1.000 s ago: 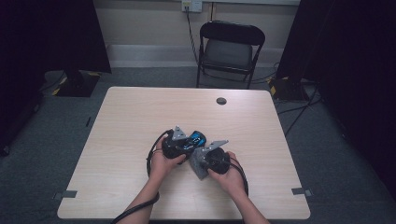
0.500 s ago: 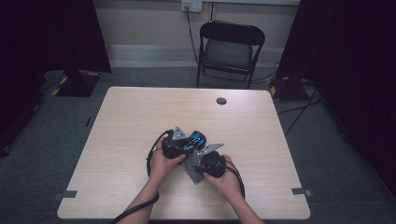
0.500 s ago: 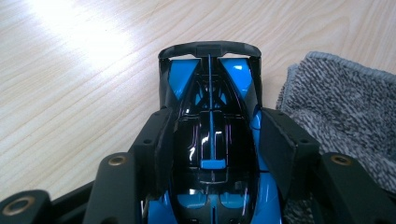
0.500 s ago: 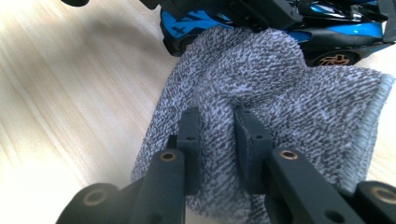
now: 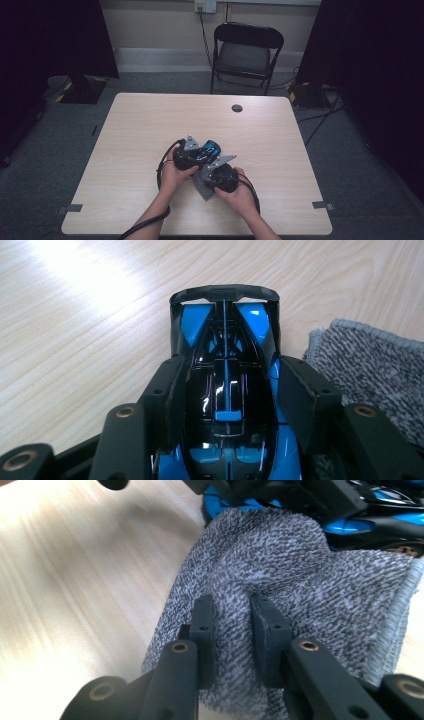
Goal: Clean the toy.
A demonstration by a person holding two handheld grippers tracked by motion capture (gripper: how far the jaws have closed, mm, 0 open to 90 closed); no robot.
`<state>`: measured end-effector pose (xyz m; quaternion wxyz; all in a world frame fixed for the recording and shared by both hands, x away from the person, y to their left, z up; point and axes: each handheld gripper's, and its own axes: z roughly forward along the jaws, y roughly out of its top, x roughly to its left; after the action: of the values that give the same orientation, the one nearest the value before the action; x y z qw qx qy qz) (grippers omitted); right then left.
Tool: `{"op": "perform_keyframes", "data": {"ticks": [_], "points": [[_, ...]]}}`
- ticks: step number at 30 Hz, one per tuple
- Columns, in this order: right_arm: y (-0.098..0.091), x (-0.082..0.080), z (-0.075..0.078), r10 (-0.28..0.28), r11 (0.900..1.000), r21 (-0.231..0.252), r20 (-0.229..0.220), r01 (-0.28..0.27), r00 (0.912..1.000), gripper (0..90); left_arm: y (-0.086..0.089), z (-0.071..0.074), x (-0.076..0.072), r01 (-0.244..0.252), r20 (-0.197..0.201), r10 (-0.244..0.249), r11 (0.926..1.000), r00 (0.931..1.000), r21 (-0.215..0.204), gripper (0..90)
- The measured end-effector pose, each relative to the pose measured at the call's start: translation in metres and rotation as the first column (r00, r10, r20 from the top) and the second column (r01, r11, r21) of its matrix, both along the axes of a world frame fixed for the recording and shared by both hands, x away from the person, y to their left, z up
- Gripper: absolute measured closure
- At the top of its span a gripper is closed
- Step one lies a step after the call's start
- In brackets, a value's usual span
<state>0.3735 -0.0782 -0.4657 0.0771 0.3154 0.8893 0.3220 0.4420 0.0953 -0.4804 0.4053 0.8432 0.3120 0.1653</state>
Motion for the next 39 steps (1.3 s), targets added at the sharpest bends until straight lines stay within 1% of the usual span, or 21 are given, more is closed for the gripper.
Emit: {"op": "perform_keyframes", "data": {"ticks": [2, 4, 13, 16, 19, 22, 24, 25, 26, 29, 30, 33, 39], "points": [[0.001, -0.001, -0.001, 0.012, 0.9998, 0.016, -0.010, -0.012, 0.9999, 73.9, 0.000, -0.001, 0.000, 0.000, -0.005, 0.000, 0.9999, 1.0000, -0.011, 45.9], [0.002, -0.002, -0.001, 0.017, 0.9997, 0.017, -0.012, -0.017, 0.9998, 73.9, 0.000, 0.000, 0.000, 0.001, 0.001, -0.001, 1.0000, 1.0000, 0.000, 45.8], [0.005, -0.004, 0.000, 0.047, 0.9986, 0.024, -0.014, -0.047, 0.9988, 73.9, 0.000, 0.000, 0.000, 0.002, -0.003, -0.002, 1.0000, 1.0000, 0.003, 45.9], [0.004, -0.005, 0.000, 0.054, 0.9978, 0.038, -0.024, -0.053, 0.9982, 73.9, 0.000, 0.001, 0.001, 0.003, -0.006, -0.003, 1.0000, 1.0000, 0.005, 45.8], [0.004, -0.007, 0.002, 0.072, 0.9970, 0.030, -0.020, -0.071, 0.9972, 73.8, 0.000, 0.001, 0.000, 0.004, -0.003, -0.004, 1.0000, 1.0000, 0.003, 45.8], [0.002, -0.010, 0.003, 0.086, 0.9962, 0.012, -0.012, -0.086, 0.9962, 73.8, 0.001, 0.001, 0.000, 0.003, -0.003, -0.003, 1.0000, 1.0000, 0.006, 45.9], [-0.001, -0.010, 0.006, 0.081, 0.9967, -0.003, 0.003, -0.081, 0.9967, 73.9, 0.001, 0.001, 0.000, 0.004, -0.003, -0.004, 1.0000, 1.0000, 0.004, 45.8], [-0.003, -0.010, 0.007, 0.075, 0.9972, -0.006, 0.008, -0.075, 0.9971, 73.9, 0.000, 0.000, -0.001, 0.002, -0.010, -0.003, 1.0000, 0.9999, -0.004, 45.8], [-0.006, -0.009, 0.008, 0.068, 0.9977, -0.007, 0.010, -0.068, 0.9976, 73.9, 0.000, 0.000, -0.001, 0.002, -0.008, -0.002, 1.0000, 1.0000, -0.006, 45.8], [-0.015, -0.004, 0.013, 0.039, 0.9992, 0.005, 0.011, -0.039, 0.9992, 73.9, 0.001, 0.000, -0.001, 0.004, -0.009, -0.005, 1.0000, 0.9999, -0.002, 45.8], [-0.018, -0.003, 0.014, 0.027, 0.9996, 0.005, 0.017, -0.027, 0.9995, 73.9, 0.001, 0.001, 0.000, 0.003, -0.001, -0.003, 1.0000, 1.0000, 0.005, 45.8], [-0.028, 0.001, 0.019, -0.002, 0.9999, 0.012, 0.022, 0.002, 0.9998, 73.9, 0.001, 0.000, -0.001, 0.003, -0.002, -0.003, 1.0000, 1.0000, 0.001, 45.8], [-0.043, 0.010, 0.030, -0.062, 0.9981, 0.013, 0.056, 0.061, 0.9965, 73.9, 0.002, 0.001, -0.001, -0.001, 0.004, 0.001, 1.0000, 1.0000, 0.008, 45.9]]}}
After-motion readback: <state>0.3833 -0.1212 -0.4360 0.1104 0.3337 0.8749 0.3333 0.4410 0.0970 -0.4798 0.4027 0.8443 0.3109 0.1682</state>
